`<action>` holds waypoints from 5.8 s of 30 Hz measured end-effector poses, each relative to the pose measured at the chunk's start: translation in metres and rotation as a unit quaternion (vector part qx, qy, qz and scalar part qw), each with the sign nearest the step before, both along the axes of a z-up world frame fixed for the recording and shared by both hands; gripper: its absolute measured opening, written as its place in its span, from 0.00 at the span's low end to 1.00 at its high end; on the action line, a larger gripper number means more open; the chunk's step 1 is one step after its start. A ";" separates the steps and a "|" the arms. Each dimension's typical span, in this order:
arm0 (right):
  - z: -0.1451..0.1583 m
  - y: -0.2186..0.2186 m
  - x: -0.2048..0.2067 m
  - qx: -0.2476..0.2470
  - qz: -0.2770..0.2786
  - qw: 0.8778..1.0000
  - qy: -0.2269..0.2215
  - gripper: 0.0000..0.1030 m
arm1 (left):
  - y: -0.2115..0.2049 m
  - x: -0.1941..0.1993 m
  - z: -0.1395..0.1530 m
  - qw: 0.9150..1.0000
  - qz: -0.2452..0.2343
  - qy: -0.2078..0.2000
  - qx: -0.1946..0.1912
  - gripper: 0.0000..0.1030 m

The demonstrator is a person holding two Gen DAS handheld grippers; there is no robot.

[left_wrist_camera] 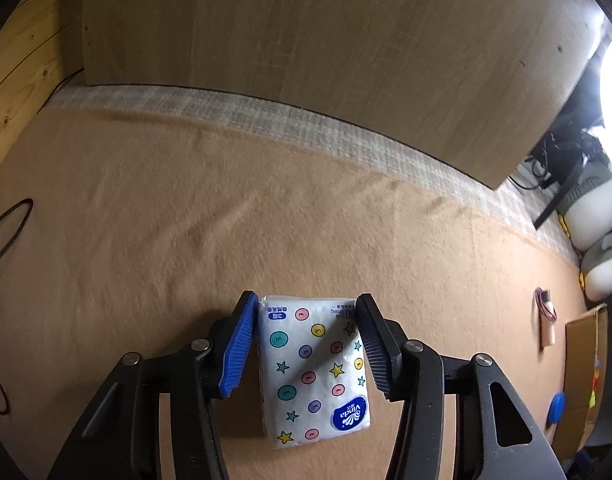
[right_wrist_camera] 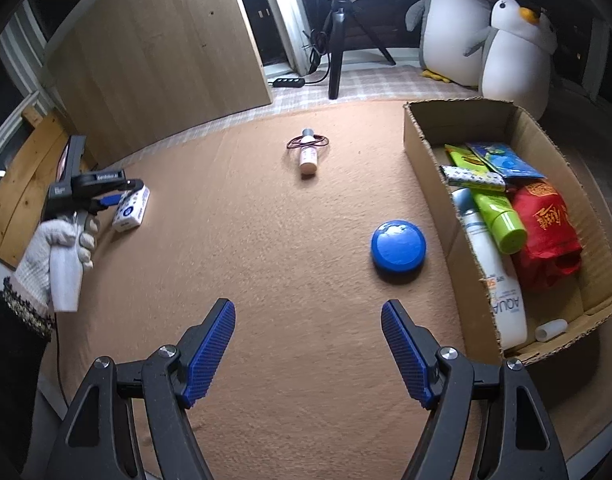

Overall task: Organize objects
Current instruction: 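Close the left gripper on the white tissue pack and lift it, then set the tissue pack on the carpet and open the left gripper, then close the right gripper on the tissue pack and lift it, then carry the tissue pack with the right gripper into the box and release, then move the right tool to the pink bottle inside the purple cable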

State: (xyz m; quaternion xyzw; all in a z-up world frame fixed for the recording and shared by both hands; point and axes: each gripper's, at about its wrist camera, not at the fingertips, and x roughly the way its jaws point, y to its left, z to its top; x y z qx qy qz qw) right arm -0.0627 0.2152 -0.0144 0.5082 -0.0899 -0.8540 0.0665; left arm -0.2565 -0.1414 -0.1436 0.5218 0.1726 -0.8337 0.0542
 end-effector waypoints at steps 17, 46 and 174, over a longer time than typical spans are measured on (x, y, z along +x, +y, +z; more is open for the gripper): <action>0.005 0.012 0.012 -0.016 0.001 1.000 0.016 0.70 | 0.114 0.125 -0.011 0.996 -0.036 0.021 0.080 0.53; -0.045 -0.086 0.012 -0.072 0.123 0.989 -0.044 0.70 | 0.155 0.227 0.007 0.972 -0.231 -0.003 0.054 0.77; -0.035 0.043 -0.119 -0.082 0.047 0.995 -0.017 0.51 | 0.170 0.225 0.065 0.983 -0.172 0.060 0.022 0.63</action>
